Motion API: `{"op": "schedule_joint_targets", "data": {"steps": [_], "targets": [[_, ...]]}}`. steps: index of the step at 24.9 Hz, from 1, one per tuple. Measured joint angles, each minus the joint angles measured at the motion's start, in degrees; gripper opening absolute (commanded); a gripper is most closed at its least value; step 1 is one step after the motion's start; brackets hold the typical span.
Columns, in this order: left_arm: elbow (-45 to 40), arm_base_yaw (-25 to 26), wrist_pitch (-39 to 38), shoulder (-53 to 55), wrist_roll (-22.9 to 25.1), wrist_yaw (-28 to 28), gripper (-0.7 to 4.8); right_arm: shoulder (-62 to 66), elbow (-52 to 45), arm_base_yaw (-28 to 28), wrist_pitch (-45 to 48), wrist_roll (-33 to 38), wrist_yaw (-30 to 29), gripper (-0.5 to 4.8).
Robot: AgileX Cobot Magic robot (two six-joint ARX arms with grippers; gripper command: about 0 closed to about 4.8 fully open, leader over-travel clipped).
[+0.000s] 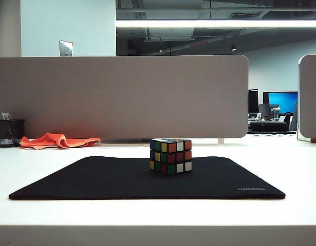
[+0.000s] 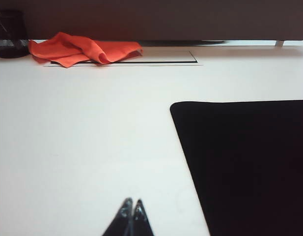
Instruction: Pick up the cube on the right side of the mouse pad, then place it in the center of the mouse pad.
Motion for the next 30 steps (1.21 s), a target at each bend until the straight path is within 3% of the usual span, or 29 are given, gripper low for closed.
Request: {"op": "schedule_joint_targets", "data": {"steps": [4,13,19,30], "targets": [[0.0,0.0,-2.0,-4.5,0.1,-0.4,-0.06,0.0,0.0,0.0,0.5,0.0,0.0,-0.01],[0.0,0.0,-3.6,-4.0,1.2,-2.4,-0.06,0.0,0.1,0.0,3.5,0.0,0.9,-0.02],[0.0,0.0,-3.7,-4.0,1.3,-2.4,-0.06,0.0,0.1,-0.1,3.4,-0.1,10.3,-0.01],[0.0,0.0,-5.5,-4.0,-0.2,-2.4,-0.05,0.0,0.1,0.0,3.4,0.0,10.3,-0.01]]}}
